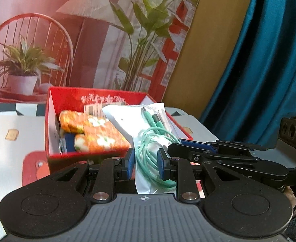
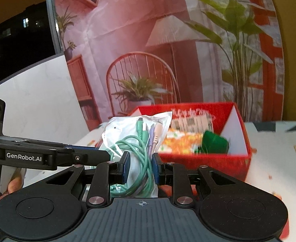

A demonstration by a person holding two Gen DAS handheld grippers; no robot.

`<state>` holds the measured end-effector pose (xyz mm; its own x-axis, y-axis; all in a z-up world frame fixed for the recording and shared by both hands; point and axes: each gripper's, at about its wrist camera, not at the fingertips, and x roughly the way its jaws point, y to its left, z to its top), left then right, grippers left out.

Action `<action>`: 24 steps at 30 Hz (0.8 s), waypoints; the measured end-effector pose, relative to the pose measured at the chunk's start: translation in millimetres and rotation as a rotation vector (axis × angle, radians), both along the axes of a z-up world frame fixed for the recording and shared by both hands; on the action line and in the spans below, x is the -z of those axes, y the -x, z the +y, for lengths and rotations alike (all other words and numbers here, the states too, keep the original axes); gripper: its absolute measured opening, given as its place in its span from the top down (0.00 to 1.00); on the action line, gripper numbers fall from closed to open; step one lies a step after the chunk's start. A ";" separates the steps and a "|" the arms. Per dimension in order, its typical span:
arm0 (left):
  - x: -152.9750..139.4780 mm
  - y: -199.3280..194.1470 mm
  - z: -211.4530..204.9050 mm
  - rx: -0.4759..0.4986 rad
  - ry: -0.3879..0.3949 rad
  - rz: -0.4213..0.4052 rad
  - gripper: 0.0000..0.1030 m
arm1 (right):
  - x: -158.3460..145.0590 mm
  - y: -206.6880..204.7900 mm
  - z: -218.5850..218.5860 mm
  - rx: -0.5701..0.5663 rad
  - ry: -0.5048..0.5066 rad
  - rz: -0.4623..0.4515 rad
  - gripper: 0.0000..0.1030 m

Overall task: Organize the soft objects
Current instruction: 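Lift the cable bag with both tools and carry it over the red box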

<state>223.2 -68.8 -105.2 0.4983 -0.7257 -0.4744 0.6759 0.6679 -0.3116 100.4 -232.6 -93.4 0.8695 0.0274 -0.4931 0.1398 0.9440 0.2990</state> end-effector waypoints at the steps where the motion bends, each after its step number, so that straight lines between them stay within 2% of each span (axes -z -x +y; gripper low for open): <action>1: -2.0 -4.7 -1.6 -0.002 -0.003 -0.004 0.75 | -0.2 -5.6 -2.7 -0.001 0.000 -0.003 0.79; 7: -10.1 -30.8 -13.2 -0.019 -0.007 -0.011 0.75 | 0.7 -36.2 -22.7 0.001 -0.009 -0.019 0.79; 11: -14.0 -50.9 -24.4 -0.031 -0.013 0.000 0.75 | 4.3 -58.6 -41.8 0.007 -0.057 -0.007 0.79; 16: -12.1 -82.5 -39.8 -0.044 -0.029 0.055 0.75 | 10.5 -89.7 -62.0 0.002 -0.072 0.025 0.79; 24: 10.0 -128.6 -69.3 -0.016 -0.133 0.158 0.75 | 42.3 -129.5 -87.3 0.018 -0.115 0.125 0.79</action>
